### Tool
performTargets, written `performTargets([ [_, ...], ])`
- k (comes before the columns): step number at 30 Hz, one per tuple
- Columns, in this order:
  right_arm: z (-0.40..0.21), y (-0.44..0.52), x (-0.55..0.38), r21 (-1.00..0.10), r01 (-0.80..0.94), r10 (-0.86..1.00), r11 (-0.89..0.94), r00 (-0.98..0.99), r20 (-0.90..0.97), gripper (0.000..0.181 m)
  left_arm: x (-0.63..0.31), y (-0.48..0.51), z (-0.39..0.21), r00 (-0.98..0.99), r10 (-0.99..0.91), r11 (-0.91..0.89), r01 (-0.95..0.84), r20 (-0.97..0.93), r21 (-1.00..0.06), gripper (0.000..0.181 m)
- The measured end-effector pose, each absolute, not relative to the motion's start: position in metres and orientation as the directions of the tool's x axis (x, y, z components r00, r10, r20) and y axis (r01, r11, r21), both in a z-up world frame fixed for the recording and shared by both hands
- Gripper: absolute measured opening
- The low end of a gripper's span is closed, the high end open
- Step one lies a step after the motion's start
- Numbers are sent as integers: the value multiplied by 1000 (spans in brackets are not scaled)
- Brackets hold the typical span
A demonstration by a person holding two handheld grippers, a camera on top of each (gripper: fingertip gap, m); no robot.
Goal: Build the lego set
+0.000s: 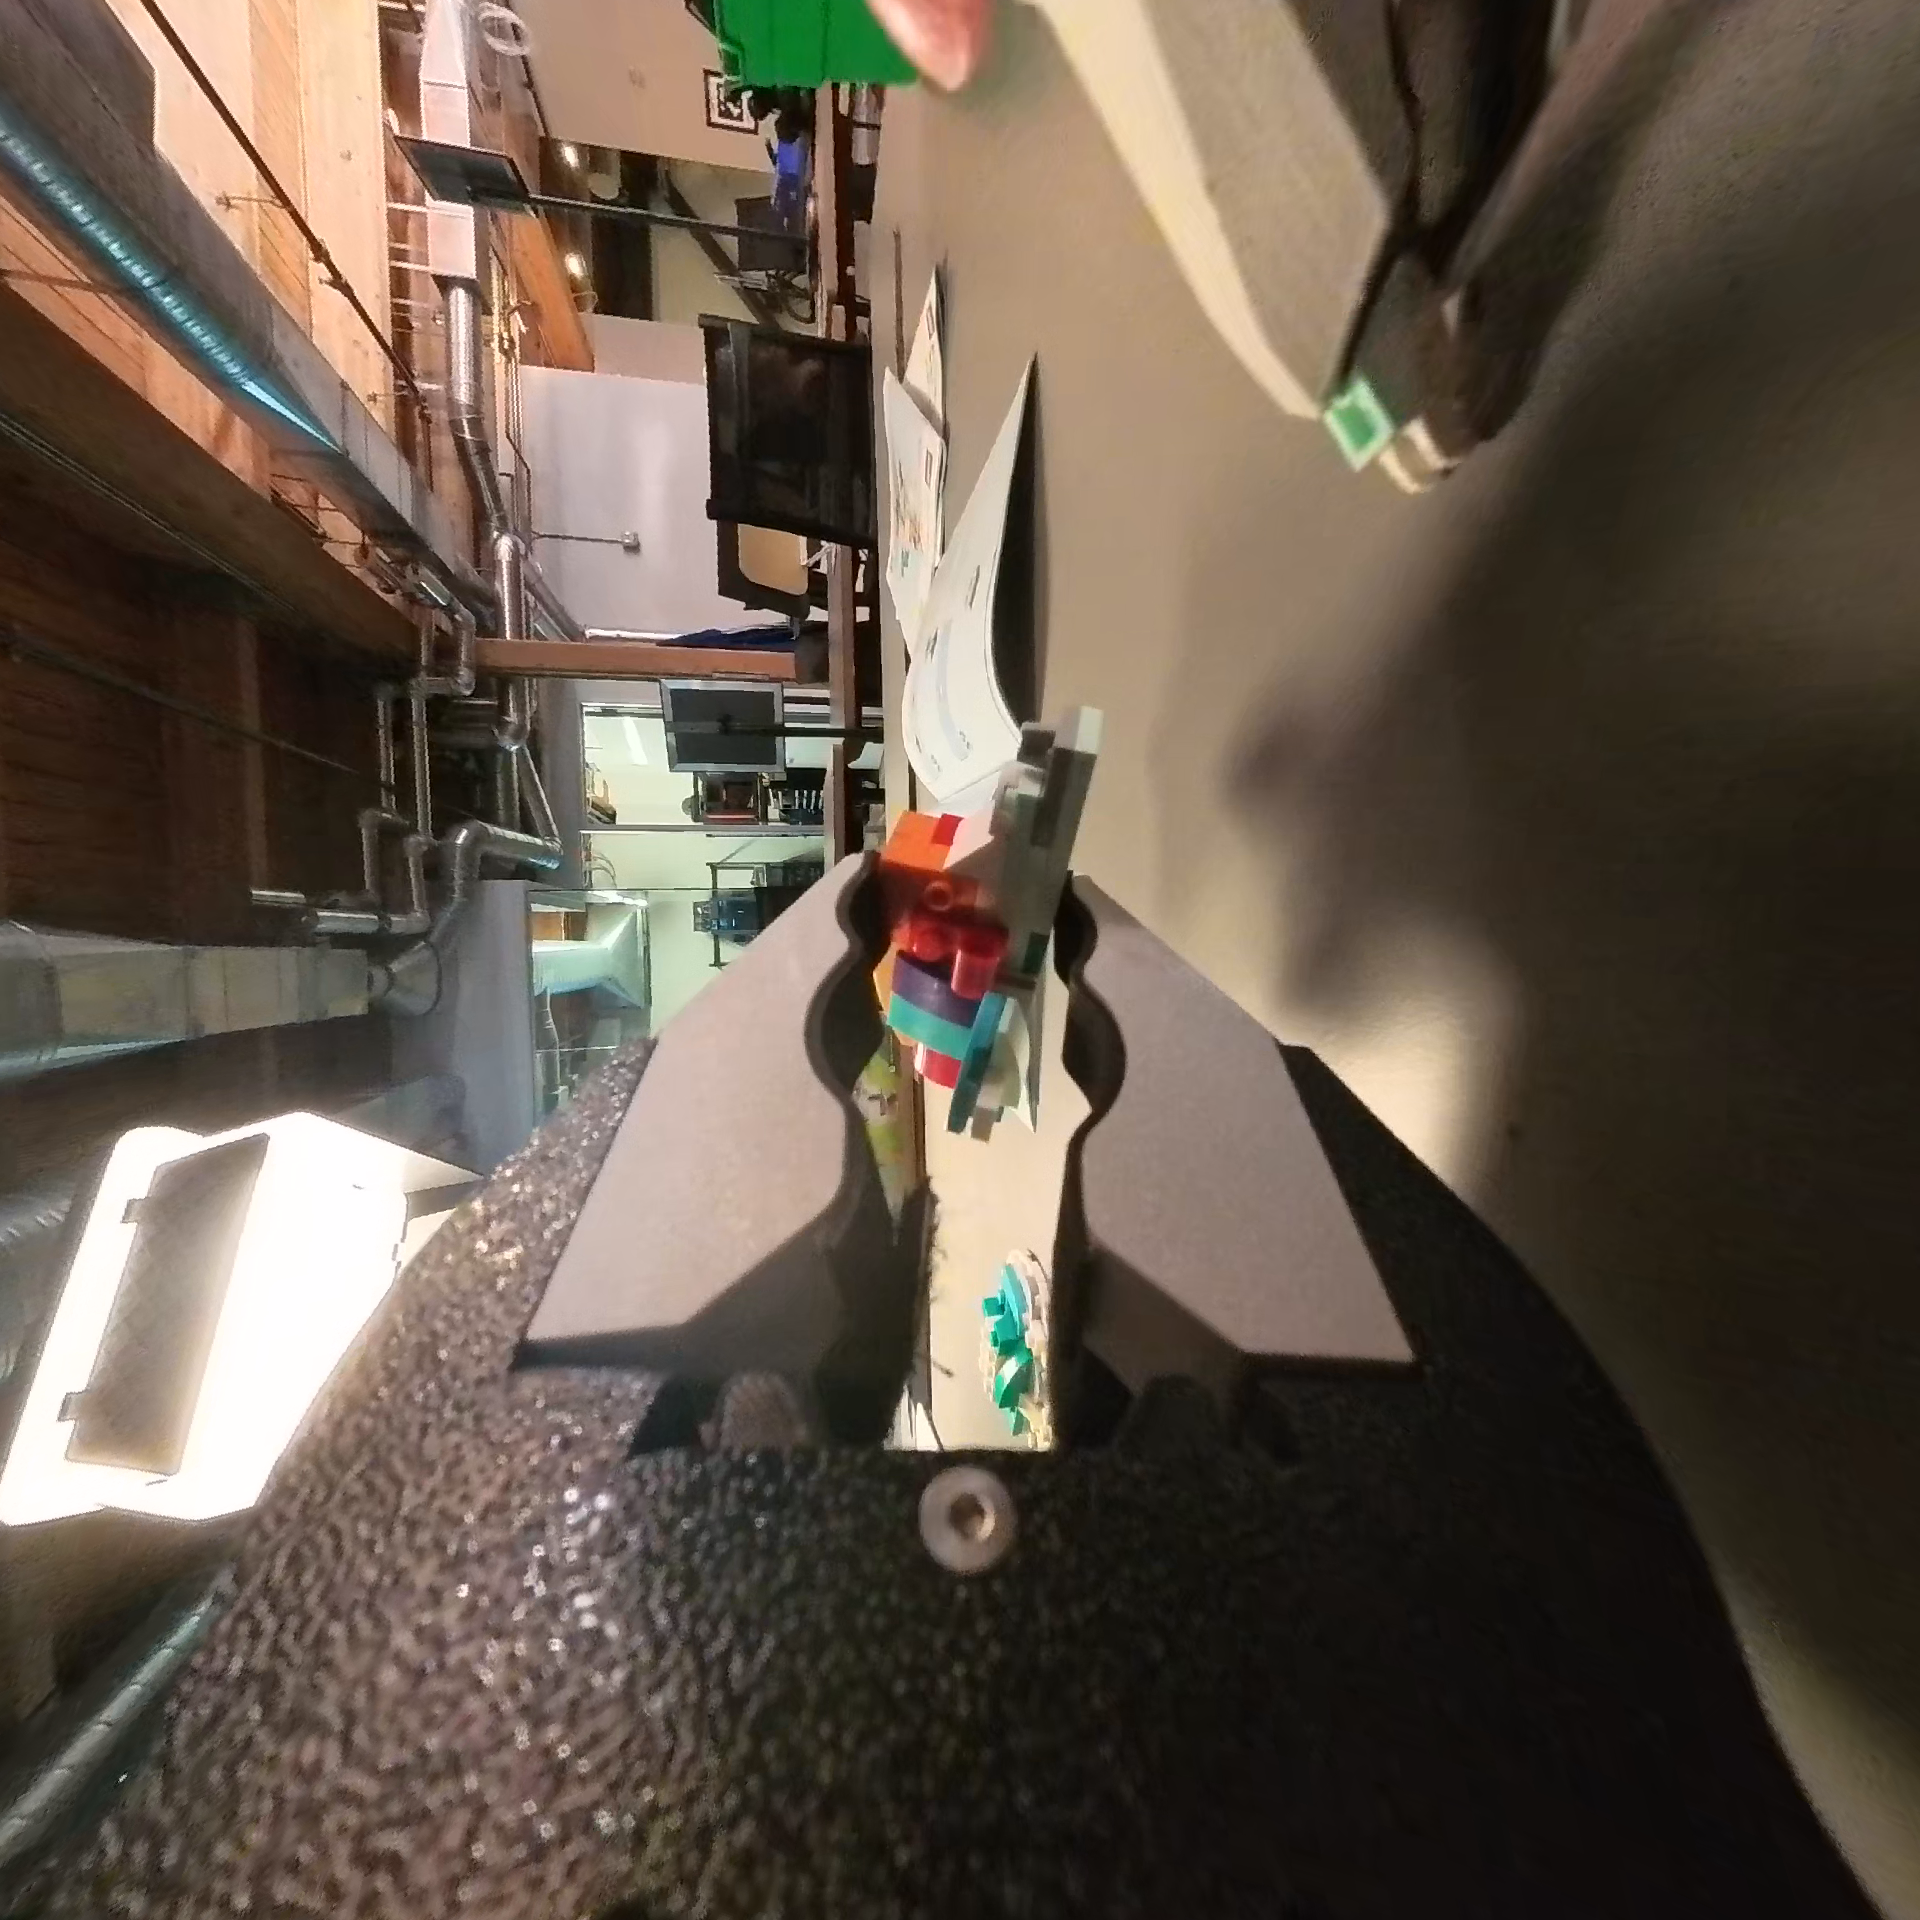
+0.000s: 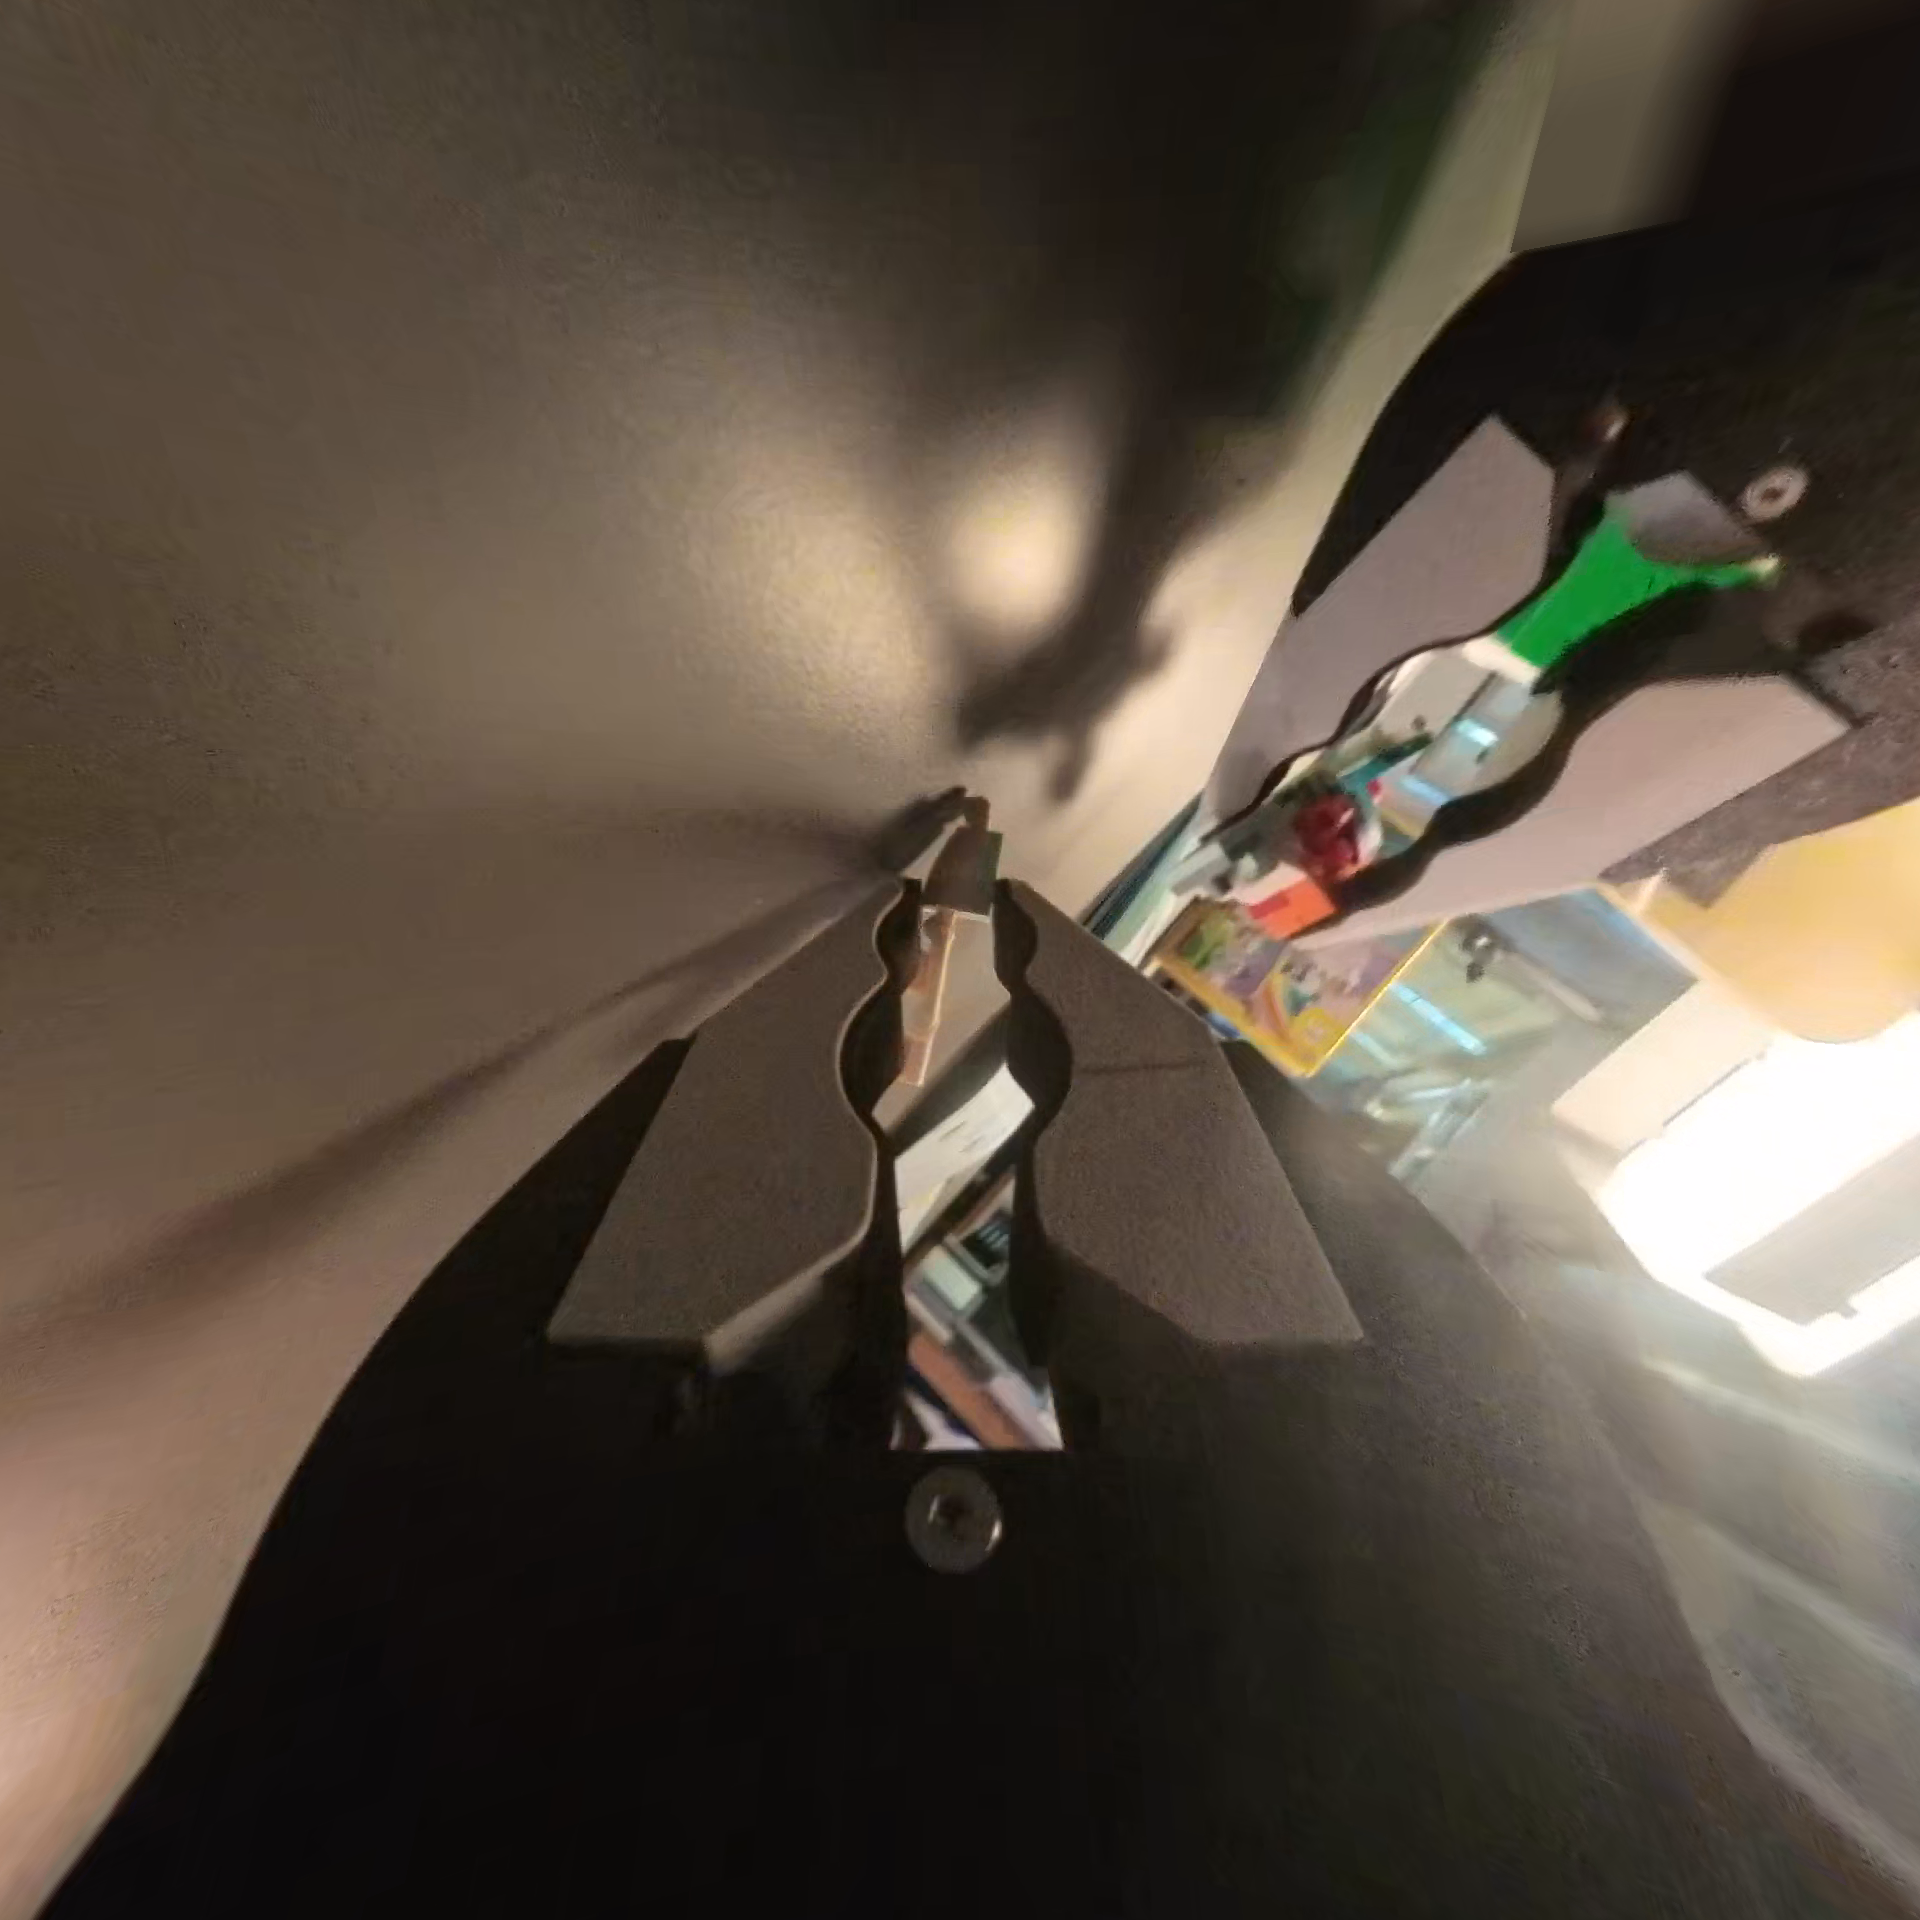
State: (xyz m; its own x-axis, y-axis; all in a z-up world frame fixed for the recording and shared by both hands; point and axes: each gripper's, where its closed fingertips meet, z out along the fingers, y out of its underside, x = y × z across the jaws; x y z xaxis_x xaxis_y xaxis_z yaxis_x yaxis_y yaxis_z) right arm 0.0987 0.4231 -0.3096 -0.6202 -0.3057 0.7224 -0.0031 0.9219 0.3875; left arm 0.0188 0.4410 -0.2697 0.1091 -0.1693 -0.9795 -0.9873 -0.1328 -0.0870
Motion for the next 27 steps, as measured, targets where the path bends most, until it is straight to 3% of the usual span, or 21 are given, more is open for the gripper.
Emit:
performTargets([
  [6, -311, 410, 108, 436, -196, -452, 878, -636, 626, 14, 18, 441, -269, 111, -168, -134, -987, -980, -89, 29],
  [10, -312, 398, 117, 379, -290, -469, 879, -674, 571, 15, 19, 441, -269, 107, -169, -132, -988, -980, -86, 29],
  [12, -312, 387, 124, 220, -267, -345, 938, -762, 549, 14, 20, 441, -269, 108, -169, -131, -988, -980, -87, 29],
  [15, -307, 362, 134, -170, -87, -7, 982, -907, 421, 12, 19, 441, -268, 110, -166, -132, -987, -980, -89, 29],
  [17, -301, 357, 134, -321, 17, 129, 947, -935, 331, 12, 19, 441, -267, 114, -165, -134, -987, -980, -92, 29],
  [23, -306, 358, 133, -477, 168, 296, 862, -932, 206, 13, 18, 440, -266, 126, -164, -133, -986, -978, -105, 29],
  [27, -311, 361, 135, -510, 220, 359, 832, -914, 190, 17, 20, 440, -266, 130, -166, -126, -986, -977, -110, 29],
])
